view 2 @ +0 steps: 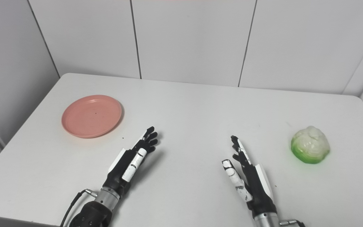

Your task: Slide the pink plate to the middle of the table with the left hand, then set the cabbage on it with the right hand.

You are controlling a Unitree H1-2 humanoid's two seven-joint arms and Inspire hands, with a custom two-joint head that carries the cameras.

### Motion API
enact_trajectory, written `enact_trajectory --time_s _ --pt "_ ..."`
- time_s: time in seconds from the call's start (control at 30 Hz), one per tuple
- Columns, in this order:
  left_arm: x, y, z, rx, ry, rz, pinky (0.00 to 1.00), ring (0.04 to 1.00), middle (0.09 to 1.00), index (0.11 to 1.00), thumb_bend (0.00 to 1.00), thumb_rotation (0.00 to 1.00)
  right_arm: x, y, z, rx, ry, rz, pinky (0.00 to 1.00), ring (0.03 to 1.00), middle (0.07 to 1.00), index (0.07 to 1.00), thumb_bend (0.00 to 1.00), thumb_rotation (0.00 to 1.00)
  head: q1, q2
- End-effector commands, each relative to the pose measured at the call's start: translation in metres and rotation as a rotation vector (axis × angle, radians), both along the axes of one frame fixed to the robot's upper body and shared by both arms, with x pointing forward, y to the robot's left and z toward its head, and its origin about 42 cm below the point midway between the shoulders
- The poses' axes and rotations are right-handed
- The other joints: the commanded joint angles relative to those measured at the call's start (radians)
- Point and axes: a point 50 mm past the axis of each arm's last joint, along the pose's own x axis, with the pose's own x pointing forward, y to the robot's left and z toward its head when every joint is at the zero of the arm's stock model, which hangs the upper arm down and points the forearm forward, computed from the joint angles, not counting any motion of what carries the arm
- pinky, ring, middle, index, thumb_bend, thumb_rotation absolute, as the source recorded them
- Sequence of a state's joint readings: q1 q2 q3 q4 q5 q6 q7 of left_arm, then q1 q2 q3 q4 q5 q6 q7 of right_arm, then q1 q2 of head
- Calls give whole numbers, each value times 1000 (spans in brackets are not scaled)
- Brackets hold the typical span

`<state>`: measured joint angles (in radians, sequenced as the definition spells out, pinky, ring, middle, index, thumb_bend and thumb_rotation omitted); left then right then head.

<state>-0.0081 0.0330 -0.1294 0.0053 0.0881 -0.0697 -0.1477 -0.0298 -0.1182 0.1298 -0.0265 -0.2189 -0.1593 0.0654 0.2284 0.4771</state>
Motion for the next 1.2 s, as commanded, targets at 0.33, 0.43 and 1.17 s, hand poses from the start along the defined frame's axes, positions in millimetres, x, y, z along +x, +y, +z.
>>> enact_trajectory --time_s 0.33,0.43,1.17 --pt "-16 -25 -37 -28 113 -12 939 970 988 983 437 1000 3 -17 -12 8 -9 -9 902 949 954 960 375 1000 37 -27" --pt "-16 -25 -38 -27 113 -10 942 970 989 985 437 1000 3 -16 -11 19 -4 -6 908 955 961 964 373 1000 38 -28" --pt "-1 -12 -9 -40 69 19 969 979 991 986 503 1000 2 -12 -9 29 -1 0 910 955 962 958 368 1000 56 -11"
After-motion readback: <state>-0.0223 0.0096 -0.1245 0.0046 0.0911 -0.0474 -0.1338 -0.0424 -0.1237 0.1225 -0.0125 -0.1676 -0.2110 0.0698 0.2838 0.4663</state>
